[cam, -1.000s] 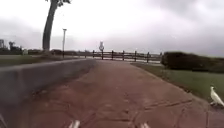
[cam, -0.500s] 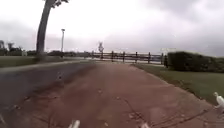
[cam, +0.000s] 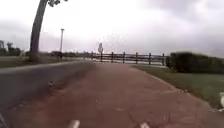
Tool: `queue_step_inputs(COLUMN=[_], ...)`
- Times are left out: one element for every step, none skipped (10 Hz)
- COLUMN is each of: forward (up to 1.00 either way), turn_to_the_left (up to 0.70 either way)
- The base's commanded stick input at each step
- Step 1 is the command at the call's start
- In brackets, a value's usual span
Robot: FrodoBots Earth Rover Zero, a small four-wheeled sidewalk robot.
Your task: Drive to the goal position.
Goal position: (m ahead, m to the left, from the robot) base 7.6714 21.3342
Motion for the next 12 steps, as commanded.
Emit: queue_step_inputs(forward=[0.7,0.7,0.7,0.7,0.7,0.7,0.7,0.7,0.7,0.7,0.7,0.7], turn_to_the_left=[0.01,0.02,0.02,0.02,0.0,0.01,0.02,0.02,0.02,0.01,0.02,0.01])
